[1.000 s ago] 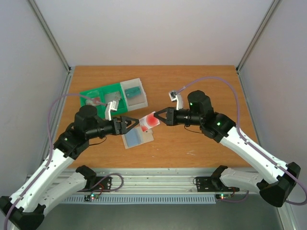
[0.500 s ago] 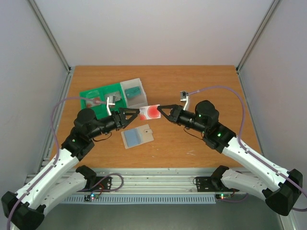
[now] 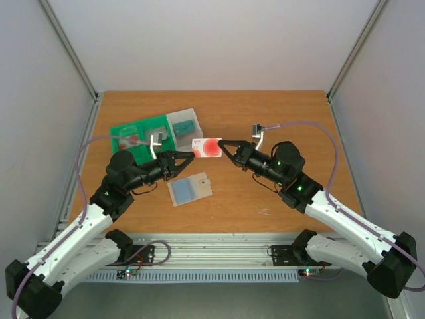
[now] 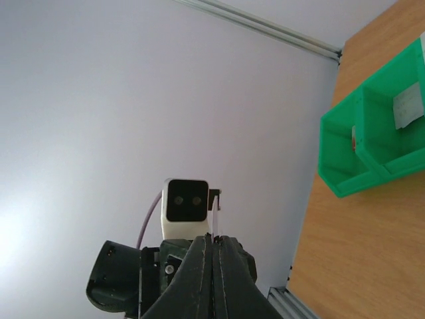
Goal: Take the credit cards out of the card holder
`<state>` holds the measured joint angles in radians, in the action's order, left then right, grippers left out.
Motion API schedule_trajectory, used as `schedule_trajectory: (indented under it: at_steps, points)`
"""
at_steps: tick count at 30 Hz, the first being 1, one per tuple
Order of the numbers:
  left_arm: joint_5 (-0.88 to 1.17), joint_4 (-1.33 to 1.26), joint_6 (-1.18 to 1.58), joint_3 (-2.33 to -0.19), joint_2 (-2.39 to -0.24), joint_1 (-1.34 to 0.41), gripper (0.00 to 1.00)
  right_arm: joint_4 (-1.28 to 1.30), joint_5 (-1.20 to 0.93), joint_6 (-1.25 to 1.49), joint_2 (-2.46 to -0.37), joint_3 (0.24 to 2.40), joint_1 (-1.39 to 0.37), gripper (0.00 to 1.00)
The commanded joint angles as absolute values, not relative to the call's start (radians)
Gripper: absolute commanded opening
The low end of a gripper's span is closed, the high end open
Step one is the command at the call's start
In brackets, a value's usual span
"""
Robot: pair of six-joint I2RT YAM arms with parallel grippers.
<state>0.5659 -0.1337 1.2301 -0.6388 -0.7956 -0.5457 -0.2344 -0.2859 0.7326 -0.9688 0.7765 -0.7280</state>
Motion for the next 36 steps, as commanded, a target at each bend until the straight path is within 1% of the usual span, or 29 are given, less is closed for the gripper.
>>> schedule_trajectory:
  at_steps: [1,3,6,11,14,16,18,20,22,23,26,27,32,36]
  points:
    - [0.572,-0.206,1.232,-0.639,-0.794,-0.551,0.23,-0.31,-0.274,0.767,-0.983,0.762,-0.726,0.01]
    - [0.571,-0.205,1.232,-0.639,-0.796,-0.551,0.16,-0.313,-0.277,0.771,-0.985,0.758,-0.727,0.01]
    - [0.574,-0.206,1.23,-0.643,-0.8,-0.551,0.01,-0.316,-0.277,0.771,-0.988,0.755,-0.727,0.01]
    - [0.576,-0.2,1.219,-0.649,-0.801,-0.551,0.0,-0.313,-0.286,0.768,-0.997,0.751,-0.726,0.02]
    - [0.568,-0.196,1.203,-0.646,-0.795,-0.551,0.0,-0.305,-0.285,0.77,-0.993,0.742,-0.727,0.08]
    - [0.556,-0.176,1.194,-0.645,-0.79,-0.551,0.01,-0.287,-0.282,0.76,-0.983,0.739,-0.726,0.15]
    - [0.54,-0.139,1.178,-0.653,-0.793,-0.551,0.0,-0.257,-0.282,0.736,-0.968,0.736,-0.726,0.25]
    - [0.52,-0.082,1.134,-0.673,-0.801,-0.551,0.01,-0.22,-0.288,0.67,-0.949,0.736,-0.726,0.38]
    - [0.51,-0.053,1.096,-0.69,-0.814,-0.548,0.01,-0.133,-0.278,0.591,-0.92,0.745,-0.726,0.57]
    - [0.506,-0.034,1.071,-0.701,-0.825,-0.547,0.0,-0.086,-0.266,0.558,-0.904,0.75,-0.726,0.68]
    - [0.504,0.011,1.023,-0.74,-0.858,-0.533,0.01,0.023,-0.246,0.486,-0.863,0.756,-0.726,0.93]
    - [0.504,0.044,1.011,-0.753,-0.868,-0.524,0.0,0.056,-0.246,0.461,-0.851,0.758,-0.727,0.98]
    - [0.528,0.148,0.942,-0.832,-0.9,-0.436,0.0,0.186,-0.229,0.372,-0.797,0.767,-0.726,0.99]
    - [0.577,0.19,0.912,-0.864,-0.924,-0.308,0.0,0.234,-0.228,0.342,-0.772,0.763,-0.726,0.99]
